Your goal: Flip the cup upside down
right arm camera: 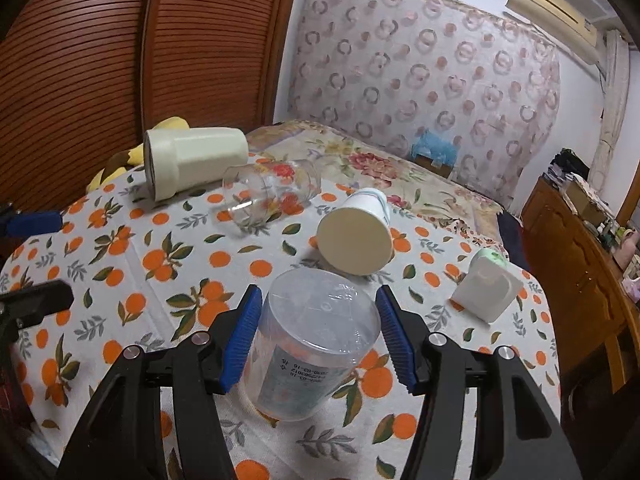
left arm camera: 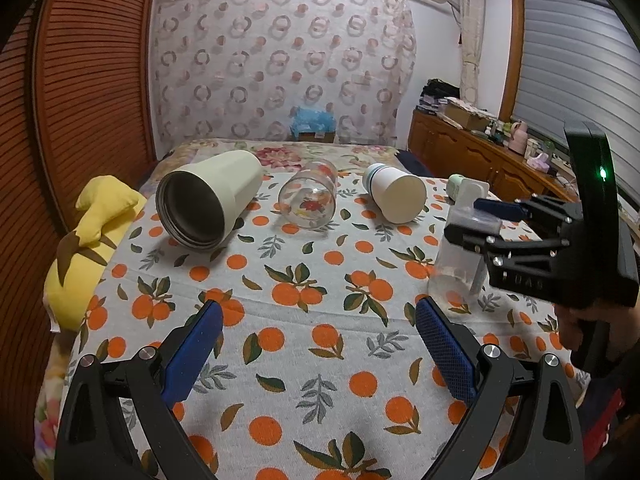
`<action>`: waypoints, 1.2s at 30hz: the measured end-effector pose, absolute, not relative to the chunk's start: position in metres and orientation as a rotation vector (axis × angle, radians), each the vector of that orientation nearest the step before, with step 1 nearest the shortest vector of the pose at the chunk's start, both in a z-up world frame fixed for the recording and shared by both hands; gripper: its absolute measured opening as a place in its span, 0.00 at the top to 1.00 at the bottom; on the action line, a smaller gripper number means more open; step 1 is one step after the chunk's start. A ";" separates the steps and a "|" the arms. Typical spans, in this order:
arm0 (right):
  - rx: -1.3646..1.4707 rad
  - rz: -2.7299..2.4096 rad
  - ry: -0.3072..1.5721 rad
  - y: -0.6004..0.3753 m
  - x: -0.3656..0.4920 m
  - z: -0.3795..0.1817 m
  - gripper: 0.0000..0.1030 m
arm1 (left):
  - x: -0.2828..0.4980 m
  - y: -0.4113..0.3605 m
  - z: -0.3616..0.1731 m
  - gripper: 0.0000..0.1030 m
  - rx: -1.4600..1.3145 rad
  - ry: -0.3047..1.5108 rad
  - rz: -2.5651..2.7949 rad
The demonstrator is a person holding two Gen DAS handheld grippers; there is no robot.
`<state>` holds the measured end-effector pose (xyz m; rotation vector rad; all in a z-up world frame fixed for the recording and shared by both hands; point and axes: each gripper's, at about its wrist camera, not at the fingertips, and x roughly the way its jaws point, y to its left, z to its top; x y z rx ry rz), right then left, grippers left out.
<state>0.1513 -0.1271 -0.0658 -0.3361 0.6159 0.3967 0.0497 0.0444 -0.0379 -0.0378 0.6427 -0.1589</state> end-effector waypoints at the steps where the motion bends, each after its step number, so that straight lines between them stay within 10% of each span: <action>1: -0.336 0.395 0.614 -0.127 0.150 -0.066 0.41 | 0.050 0.044 -0.038 0.10 -0.038 0.643 -0.158; 16: -0.246 0.433 0.660 -0.137 0.135 -0.073 0.41 | 0.052 0.044 -0.037 0.10 -0.040 0.639 -0.149; 36: -0.058 0.381 0.537 -0.193 0.102 -0.048 0.02 | 0.061 0.001 -0.025 0.07 0.006 0.585 -0.100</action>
